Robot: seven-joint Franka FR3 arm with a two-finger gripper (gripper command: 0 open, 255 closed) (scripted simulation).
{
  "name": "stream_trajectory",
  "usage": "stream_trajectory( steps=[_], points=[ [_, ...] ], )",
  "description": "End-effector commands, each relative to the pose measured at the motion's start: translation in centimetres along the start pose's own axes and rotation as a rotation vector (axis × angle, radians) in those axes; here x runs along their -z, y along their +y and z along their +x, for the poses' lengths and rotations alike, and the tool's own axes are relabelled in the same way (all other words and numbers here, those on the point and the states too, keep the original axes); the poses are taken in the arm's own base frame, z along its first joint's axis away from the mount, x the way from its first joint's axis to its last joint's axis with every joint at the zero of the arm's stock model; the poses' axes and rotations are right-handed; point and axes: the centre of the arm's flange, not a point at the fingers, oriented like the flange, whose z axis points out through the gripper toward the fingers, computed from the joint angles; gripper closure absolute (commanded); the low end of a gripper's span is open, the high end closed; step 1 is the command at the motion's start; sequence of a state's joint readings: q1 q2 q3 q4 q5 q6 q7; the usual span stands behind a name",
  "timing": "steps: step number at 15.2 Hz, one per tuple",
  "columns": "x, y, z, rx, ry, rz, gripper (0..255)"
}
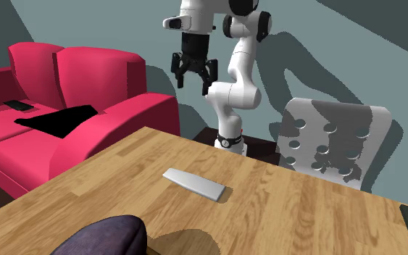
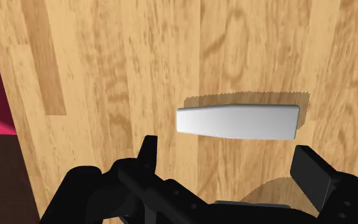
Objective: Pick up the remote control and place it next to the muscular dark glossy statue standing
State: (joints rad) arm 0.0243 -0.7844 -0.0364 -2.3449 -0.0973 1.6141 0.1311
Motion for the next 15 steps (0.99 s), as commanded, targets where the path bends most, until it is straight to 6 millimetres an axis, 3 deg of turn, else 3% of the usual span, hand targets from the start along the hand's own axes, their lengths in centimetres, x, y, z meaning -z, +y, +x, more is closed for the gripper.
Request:
stream_trajectory(
  steps=[1, 8, 15],
  points=[
    [0.0, 0.0, 0.0, 0.0, 0.0, 0.0, 0],
    [-8.3, -3.5, 2.3, -0.536, -0.04, 0.002, 0],
    [-16.7, -5.4, 5.7, -1.072, -0.079, 0.003, 0]
  ],
)
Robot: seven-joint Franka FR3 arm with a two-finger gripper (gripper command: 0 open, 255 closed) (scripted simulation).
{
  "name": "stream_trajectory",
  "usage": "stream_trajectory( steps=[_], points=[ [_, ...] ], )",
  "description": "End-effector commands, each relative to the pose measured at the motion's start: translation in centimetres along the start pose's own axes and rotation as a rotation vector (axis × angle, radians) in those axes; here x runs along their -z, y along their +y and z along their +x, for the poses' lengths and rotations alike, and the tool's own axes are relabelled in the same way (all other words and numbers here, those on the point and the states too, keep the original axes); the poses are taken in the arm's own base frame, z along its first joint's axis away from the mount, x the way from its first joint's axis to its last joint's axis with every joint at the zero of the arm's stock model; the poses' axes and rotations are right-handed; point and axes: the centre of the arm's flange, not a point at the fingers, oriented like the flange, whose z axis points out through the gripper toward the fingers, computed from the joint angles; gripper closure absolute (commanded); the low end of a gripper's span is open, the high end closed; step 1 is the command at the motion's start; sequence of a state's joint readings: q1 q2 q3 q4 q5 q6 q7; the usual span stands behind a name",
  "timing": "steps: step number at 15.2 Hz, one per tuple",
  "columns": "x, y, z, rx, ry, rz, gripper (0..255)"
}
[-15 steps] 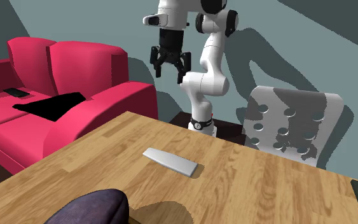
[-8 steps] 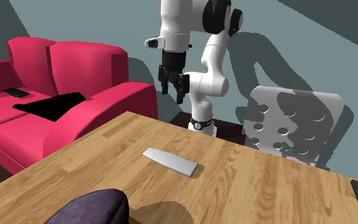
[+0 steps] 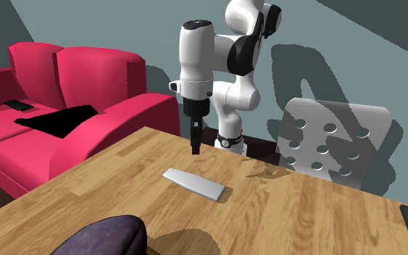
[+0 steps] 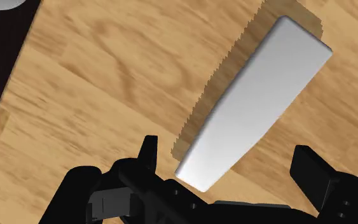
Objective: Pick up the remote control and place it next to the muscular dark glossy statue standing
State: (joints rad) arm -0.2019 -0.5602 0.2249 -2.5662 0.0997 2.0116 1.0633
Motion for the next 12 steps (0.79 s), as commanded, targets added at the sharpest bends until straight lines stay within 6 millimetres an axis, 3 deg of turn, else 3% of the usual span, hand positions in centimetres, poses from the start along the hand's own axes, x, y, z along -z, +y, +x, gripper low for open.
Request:
stream_trajectory(
  steps=[1, 6, 12],
  points=[
    [-2.5, -1.4, 0.5, -0.165, -0.011, 0.003, 0],
    [-7.8, -3.6, 2.1, -0.51, -0.037, 0.004, 0],
    [-11.0, -3.6, 2.0, -0.51, -0.037, 0.004, 0]
  ],
)
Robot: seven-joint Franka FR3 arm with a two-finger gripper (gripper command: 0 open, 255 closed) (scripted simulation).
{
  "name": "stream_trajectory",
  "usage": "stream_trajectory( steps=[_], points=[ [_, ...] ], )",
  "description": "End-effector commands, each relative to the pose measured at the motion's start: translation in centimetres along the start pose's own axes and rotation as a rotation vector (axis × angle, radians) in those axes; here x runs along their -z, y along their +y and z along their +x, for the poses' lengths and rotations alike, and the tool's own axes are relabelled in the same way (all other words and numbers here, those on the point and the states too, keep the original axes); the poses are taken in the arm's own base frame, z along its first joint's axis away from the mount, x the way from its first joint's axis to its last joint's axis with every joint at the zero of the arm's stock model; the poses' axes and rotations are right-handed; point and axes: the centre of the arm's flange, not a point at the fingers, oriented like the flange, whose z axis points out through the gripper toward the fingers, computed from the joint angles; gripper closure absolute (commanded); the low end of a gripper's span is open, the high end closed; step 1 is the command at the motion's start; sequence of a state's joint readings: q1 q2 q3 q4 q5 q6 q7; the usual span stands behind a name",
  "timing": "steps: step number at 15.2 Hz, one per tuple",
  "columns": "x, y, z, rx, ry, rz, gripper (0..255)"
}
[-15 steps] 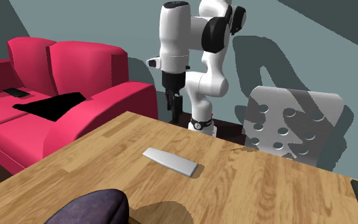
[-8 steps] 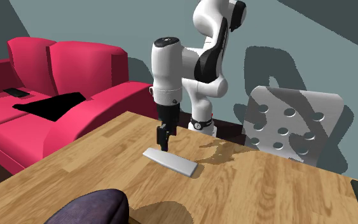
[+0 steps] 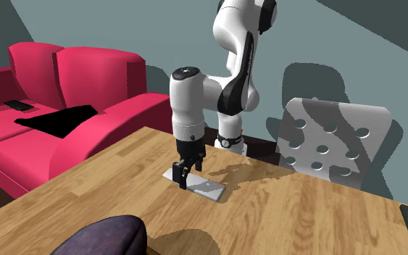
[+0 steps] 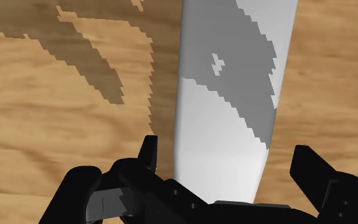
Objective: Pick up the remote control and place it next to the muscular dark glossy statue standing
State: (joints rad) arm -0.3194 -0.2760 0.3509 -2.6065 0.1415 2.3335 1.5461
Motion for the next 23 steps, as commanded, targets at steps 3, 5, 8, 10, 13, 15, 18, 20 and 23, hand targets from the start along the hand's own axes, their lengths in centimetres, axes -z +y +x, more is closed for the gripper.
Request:
stream_trajectory(
  steps=[3, 5, 8, 10, 13, 15, 18, 20, 23],
  points=[
    [-1.4, 0.1, 0.1, -0.001, 0.0, 0.001, 0],
    [-1.4, 0.1, 0.1, -0.001, 0.0, 0.001, 0],
    [-1.4, 0.1, 0.1, -0.001, 0.0, 0.001, 0],
    [-1.4, 0.1, 0.1, -0.001, 0.0, 0.001, 255],
    [-1.4, 0.1, 0.1, -0.001, 0.0, 0.001, 255],
    [-1.4, 0.1, 0.1, -0.001, 0.0, 0.001, 255],
    [-1.4, 0.1, 0.1, -0.001, 0.0, 0.001, 255],
    [-0.9, 0.1, 0.1, -0.001, 0.0, 0.001, 255],
    [0.7, 0.1, 0.1, -0.001, 0.0, 0.001, 255]
  ],
)
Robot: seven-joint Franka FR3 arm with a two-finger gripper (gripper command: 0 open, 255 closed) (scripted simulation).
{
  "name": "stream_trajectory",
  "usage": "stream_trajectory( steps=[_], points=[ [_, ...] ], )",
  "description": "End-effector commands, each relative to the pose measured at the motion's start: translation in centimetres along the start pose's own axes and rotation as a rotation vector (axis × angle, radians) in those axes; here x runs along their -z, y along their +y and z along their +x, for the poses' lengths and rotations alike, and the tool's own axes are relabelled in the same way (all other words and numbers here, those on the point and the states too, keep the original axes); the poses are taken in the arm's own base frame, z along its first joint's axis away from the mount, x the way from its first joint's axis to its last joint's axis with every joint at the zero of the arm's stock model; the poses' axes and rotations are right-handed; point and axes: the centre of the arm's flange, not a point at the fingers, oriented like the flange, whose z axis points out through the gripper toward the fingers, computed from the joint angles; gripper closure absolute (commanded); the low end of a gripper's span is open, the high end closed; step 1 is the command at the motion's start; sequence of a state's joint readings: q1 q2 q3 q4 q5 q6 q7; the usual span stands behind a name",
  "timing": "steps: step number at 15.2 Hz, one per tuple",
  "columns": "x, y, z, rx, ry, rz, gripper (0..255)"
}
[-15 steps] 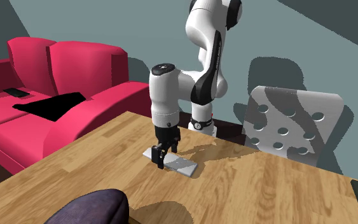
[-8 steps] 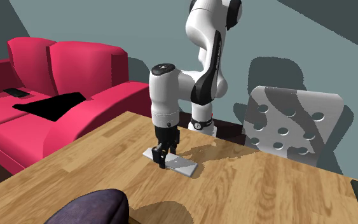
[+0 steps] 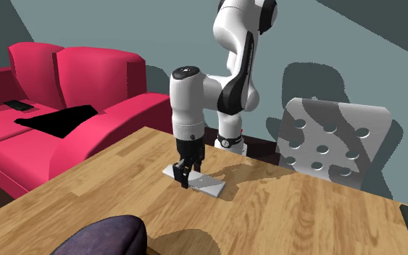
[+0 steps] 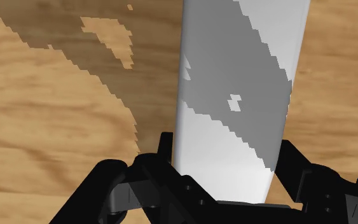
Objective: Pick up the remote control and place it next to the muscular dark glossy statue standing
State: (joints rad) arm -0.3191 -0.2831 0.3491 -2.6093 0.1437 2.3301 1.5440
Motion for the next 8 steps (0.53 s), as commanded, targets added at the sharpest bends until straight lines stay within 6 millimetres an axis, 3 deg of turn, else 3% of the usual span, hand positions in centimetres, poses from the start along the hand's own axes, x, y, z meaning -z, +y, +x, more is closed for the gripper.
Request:
stream_trajectory(
  steps=[1, 8],
  points=[
    [1.1, 0.0, 0.0, 0.0, 0.0, 0.0, 255],
    [4.8, 0.0, 0.0, 0.0, 0.0, 0.0, 255]
  ],
)
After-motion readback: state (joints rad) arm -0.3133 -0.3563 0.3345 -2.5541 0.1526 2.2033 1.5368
